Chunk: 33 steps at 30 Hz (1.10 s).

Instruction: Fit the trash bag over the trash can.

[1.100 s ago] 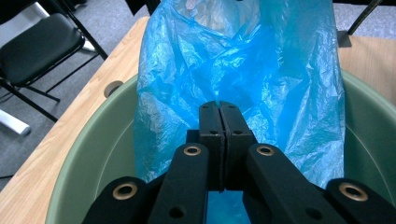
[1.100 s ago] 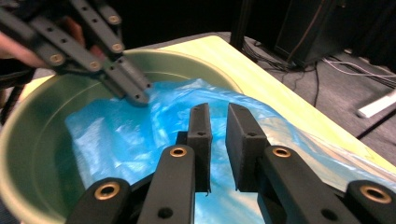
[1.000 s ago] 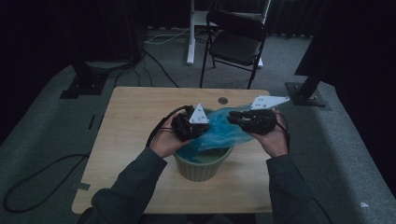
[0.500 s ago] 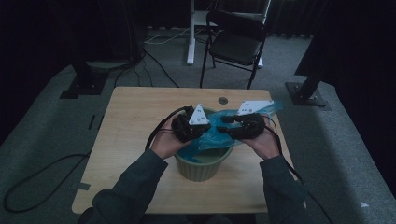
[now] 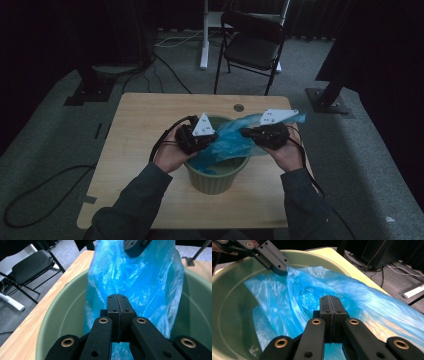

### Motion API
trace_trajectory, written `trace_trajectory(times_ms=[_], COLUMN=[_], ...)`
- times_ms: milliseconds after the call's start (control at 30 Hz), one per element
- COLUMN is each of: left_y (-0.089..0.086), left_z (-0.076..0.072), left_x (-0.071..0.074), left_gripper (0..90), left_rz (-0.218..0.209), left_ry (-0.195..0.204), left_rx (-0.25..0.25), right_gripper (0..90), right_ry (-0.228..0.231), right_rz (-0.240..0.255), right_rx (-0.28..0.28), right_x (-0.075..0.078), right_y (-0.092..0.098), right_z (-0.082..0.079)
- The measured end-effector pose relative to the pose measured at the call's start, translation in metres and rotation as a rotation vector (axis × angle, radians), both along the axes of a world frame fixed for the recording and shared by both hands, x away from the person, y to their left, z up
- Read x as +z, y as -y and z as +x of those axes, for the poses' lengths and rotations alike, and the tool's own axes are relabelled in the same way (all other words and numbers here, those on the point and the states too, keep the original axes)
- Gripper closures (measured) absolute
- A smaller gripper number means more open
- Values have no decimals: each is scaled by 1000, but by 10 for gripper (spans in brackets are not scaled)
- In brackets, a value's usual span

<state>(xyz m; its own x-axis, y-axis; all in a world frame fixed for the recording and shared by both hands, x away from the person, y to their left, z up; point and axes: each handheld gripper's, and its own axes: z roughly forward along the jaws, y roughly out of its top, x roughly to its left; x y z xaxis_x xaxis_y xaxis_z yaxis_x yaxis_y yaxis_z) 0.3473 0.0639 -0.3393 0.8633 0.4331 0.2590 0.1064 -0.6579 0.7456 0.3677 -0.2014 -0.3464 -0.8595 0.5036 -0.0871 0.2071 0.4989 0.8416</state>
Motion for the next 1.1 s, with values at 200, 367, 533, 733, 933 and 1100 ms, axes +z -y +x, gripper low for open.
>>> trace_trajectory(times_ms=[200, 367, 533, 733, 933, 1100], left_y=[-13, -23, -31, -47, -62, -76], left_z=[1, 2, 2, 2, 0, 0], left_x=[0, -3, -7, -8, -8, -12], left_gripper=[894, 894, 894, 894, 894, 894], left_rz=[-18, -32, -47, -87, -107, -136], left_ry=[-5, -19, -30, -50, -51, -77], left_rx=[25, 46, 64, 88, 115, 129], right_gripper=[899, 898, 898, 898, 899, 898], right_ry=[2, 7, -2, -17, -31, -44], right_rz=[10, 19, 19, 20, 19, 29], right_rx=[-13, -25, -43, -68, -93, -96], right_x=[1, 3, 3, 1, -2, -4], right_y=[7, 13, 17, 25, 31, 34], right_z=[-1, -2, 1, 4, 6, 8])
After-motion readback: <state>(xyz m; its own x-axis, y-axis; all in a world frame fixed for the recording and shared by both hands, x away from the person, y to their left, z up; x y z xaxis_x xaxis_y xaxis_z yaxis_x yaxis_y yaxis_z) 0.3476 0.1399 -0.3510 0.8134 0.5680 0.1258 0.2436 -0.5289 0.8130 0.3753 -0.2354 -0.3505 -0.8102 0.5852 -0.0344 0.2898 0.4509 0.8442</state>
